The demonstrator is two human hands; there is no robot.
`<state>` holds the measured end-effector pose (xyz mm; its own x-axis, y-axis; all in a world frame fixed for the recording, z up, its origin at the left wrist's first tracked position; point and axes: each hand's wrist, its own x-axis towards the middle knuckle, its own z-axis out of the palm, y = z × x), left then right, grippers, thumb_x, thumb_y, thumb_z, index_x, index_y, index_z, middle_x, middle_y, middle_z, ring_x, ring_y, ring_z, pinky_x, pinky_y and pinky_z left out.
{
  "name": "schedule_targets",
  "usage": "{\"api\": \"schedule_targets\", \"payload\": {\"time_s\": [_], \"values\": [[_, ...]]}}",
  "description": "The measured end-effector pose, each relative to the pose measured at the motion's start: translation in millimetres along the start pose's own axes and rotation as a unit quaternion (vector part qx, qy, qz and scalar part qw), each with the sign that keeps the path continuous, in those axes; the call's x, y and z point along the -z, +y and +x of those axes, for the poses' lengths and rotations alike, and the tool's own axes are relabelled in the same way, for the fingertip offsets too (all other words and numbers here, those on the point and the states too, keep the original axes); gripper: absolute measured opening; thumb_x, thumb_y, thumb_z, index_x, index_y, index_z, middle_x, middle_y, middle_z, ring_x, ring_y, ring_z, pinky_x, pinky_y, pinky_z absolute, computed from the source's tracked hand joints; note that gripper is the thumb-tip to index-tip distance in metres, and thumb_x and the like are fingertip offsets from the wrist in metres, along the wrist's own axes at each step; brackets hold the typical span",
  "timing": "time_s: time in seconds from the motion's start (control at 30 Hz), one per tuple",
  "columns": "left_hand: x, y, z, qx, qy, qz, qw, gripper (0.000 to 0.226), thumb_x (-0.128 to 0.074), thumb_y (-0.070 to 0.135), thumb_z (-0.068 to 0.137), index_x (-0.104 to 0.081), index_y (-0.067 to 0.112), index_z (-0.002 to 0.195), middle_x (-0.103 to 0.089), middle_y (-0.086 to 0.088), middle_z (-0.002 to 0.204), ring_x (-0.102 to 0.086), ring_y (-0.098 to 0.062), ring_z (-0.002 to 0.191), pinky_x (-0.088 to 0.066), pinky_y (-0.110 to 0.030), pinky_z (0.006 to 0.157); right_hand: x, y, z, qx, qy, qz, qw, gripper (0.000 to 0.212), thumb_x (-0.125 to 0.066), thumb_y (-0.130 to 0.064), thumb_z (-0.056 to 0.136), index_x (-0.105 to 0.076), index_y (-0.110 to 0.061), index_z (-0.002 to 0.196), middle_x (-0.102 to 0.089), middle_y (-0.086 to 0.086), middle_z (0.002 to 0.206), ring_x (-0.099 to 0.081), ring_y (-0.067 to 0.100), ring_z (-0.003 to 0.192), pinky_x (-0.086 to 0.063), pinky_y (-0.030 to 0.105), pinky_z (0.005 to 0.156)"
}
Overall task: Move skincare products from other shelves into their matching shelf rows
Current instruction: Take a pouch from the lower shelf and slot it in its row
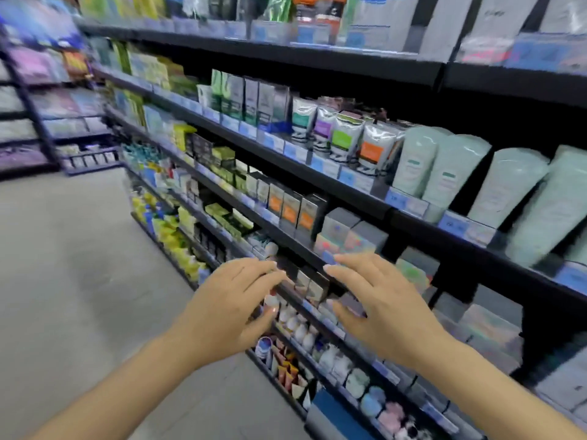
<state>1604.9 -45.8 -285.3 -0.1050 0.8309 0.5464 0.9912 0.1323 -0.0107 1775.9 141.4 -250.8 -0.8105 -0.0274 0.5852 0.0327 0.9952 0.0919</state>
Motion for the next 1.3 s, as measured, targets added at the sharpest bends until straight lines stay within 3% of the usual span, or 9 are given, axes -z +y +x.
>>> {"api": "schedule_targets", "payload": {"time_s": [0.1, 0.27, 0.37, 0.5, 0.8, 1.0, 1.1, 1.2, 1.3], "values": [[7, -57, -53, 0.039, -0.030, 0.016, 0.999, 0.044, -0.049, 0.038, 0.089, -0.061, 0.010, 0.121, -0.061, -0.007, 0.119, -0.056, -0.025, 0.108, -0.039, -0.035, 0.096, -44, -30, 20, 0.016, -0.037, 0.030, 0.999, 0.038, -0.057, -0.030, 0.084, -0.063, -0.012, 0.116, -0.063, 0.006, 0.116, -0.051, 0.021, 0.110, -0.035, 0.027, 0.099], [15, -142, -119, 0.074, -0.030, 0.025, 0.996, 0.040, -0.057, 0.030, 0.085, -0.057, 0.011, 0.120, -0.062, -0.009, 0.116, -0.055, -0.026, 0.103, -0.041, -0.034, 0.090, -113, -78, 65, -0.003, -0.071, 0.068, 0.995, 0.042, -0.047, -0.036, 0.088, -0.065, -0.010, 0.116, -0.064, 0.006, 0.115, -0.053, 0.022, 0.109, -0.041, 0.032, 0.097], [12, -186, -143, 0.092, -0.043, 0.020, 0.995, 0.041, -0.062, 0.029, 0.085, -0.057, 0.011, 0.121, -0.060, -0.007, 0.118, -0.058, -0.027, 0.102, -0.043, -0.035, 0.090, -151, -97, 90, -0.025, -0.104, 0.078, 0.991, 0.040, -0.058, -0.031, 0.085, -0.063, -0.010, 0.118, -0.063, 0.006, 0.118, -0.057, 0.026, 0.110, -0.044, 0.034, 0.095], [0, -232, -153, 0.114, -0.058, 0.008, 0.992, 0.041, -0.051, 0.035, 0.089, -0.058, 0.011, 0.121, -0.059, -0.006, 0.120, -0.057, -0.027, 0.103, -0.044, -0.037, 0.087, -192, -106, 118, -0.049, -0.128, 0.085, 0.987, 0.044, -0.072, -0.023, 0.080, -0.062, -0.009, 0.120, -0.062, 0.007, 0.117, -0.057, 0.027, 0.110, -0.047, 0.037, 0.094], [-69, -314, -128, 0.137, -0.115, -0.020, 0.984, 0.043, -0.049, 0.039, 0.088, -0.057, 0.014, 0.122, -0.059, -0.003, 0.117, -0.053, -0.022, 0.107, -0.043, -0.037, 0.093, -280, -74, 151, -0.076, -0.124, 0.084, 0.986, 0.038, -0.071, -0.023, 0.080, -0.063, -0.010, 0.115, -0.062, 0.005, 0.114, -0.055, 0.023, 0.109, -0.047, 0.035, 0.093], [-123, -363, -90, 0.154, -0.178, -0.050, 0.971, 0.045, -0.047, 0.042, 0.087, -0.058, 0.016, 0.122, -0.059, 0.000, 0.118, -0.053, -0.020, 0.110, -0.041, -0.032, 0.094, -345, -33, 168, -0.142, -0.180, 0.083, 0.970, 0.035, -0.067, -0.027, 0.082, -0.062, -0.013, 0.114, -0.062, 0.003, 0.114, -0.056, 0.023, 0.107, -0.051, 0.036, 0.088], [-148, -385, -66, 0.160, -0.200, -0.073, 0.964, 0.045, -0.047, 0.041, 0.087, -0.059, 0.014, 0.120, -0.059, -0.001, 0.117, -0.056, -0.022, 0.107, -0.045, -0.036, 0.093, -367, -26, 178, -0.139, -0.205, 0.065, 0.967, 0.037, -0.063, -0.028, 0.077, -0.063, -0.013, 0.110, -0.064, 0.004, 0.108, -0.058, 0.024, 0.103, -0.052, 0.038, 0.088], [-168, -406, -45, 0.134, -0.209, -0.092, 0.964, 0.045, -0.045, 0.041, 0.086, -0.060, 0.015, 0.119, -0.060, 0.000, 0.116, -0.056, -0.018, 0.106, -0.049, -0.032, 0.091, -384, -21, 187, -0.152, -0.216, 0.048, 0.963, 0.037, -0.053, -0.033, 0.079, -0.065, -0.015, 0.110, -0.065, 0.002, 0.107, -0.054, 0.021, 0.105, -0.039, 0.031, 0.096], [-188, -432, -22, 0.084, -0.225, -0.103, 0.965, 0.045, -0.043, 0.042, 0.086, -0.060, 0.015, 0.118, -0.061, 0.000, 0.114, -0.057, -0.017, 0.104, -0.048, -0.031, 0.091, -401, -14, 195, -0.201, -0.245, 0.029, 0.948, 0.042, -0.043, -0.040, 0.082, -0.067, -0.019, 0.111, -0.064, -0.001, 0.110, -0.056, 0.019, 0.104, -0.048, 0.030, 0.089]]}}
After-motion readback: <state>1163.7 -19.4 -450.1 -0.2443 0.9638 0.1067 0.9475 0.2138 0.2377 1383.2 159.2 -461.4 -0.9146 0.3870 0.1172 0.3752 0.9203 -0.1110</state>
